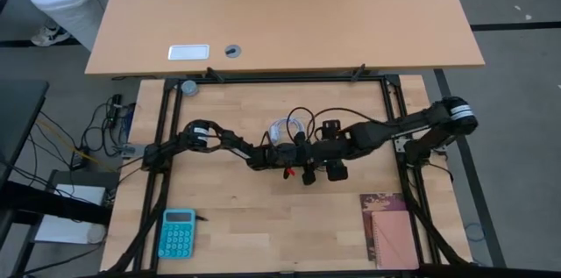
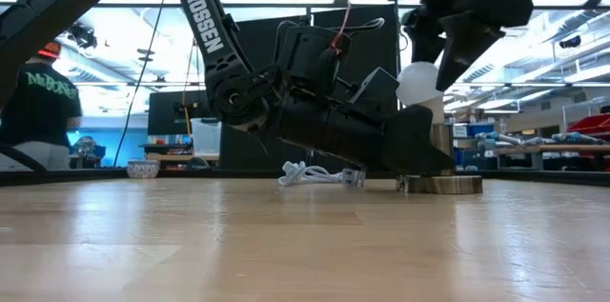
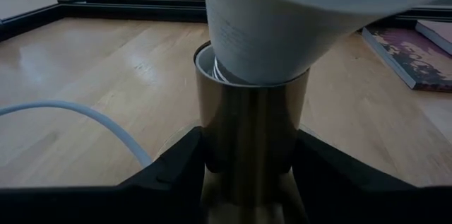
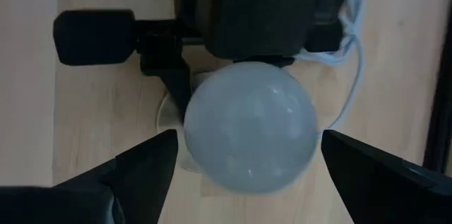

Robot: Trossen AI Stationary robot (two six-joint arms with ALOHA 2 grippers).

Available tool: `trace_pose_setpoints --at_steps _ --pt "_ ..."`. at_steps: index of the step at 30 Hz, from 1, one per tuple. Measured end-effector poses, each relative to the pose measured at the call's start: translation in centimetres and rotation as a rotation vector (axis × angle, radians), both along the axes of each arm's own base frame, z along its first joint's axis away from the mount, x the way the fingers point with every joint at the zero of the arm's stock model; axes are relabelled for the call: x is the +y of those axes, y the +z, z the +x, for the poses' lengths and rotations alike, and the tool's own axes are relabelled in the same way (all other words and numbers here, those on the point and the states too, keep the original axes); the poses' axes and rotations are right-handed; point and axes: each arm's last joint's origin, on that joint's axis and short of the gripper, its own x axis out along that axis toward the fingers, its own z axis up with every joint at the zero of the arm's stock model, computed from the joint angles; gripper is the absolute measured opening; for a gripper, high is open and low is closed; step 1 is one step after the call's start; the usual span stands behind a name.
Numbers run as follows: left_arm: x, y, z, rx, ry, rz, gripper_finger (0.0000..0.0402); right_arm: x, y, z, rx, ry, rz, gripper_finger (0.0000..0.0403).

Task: Screw lightbulb
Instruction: Insert the white lightbulb into the lamp socket

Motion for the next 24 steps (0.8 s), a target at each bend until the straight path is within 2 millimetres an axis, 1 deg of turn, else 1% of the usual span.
trace_pose_setpoints --at_steps 6,12,19,24 --pt "0.0 0.0 0.0 0.0 -0.001 -0.001 0.0191 -0.5 -0.6 1.6 0.094 0.005 0.016 0.035" --pt "0.0 0.0 0.0 0.001 -0.002 -0.001 0.0191 -0.7 -1.3 3.0 0.15 0.029 0.041 0.035" --pt "0.0 0.0 0.0 0.001 -0.003 -0.001 0.0191 -1.0 -1.6 3.6 0.192 0.031 0.051 0.0347" --pt "0.0 0.0 0.0 0.001 -0.003 -0.001 0.0191 -1.0 -1.6 3.8 0.181 0.037 0.052 0.0325"
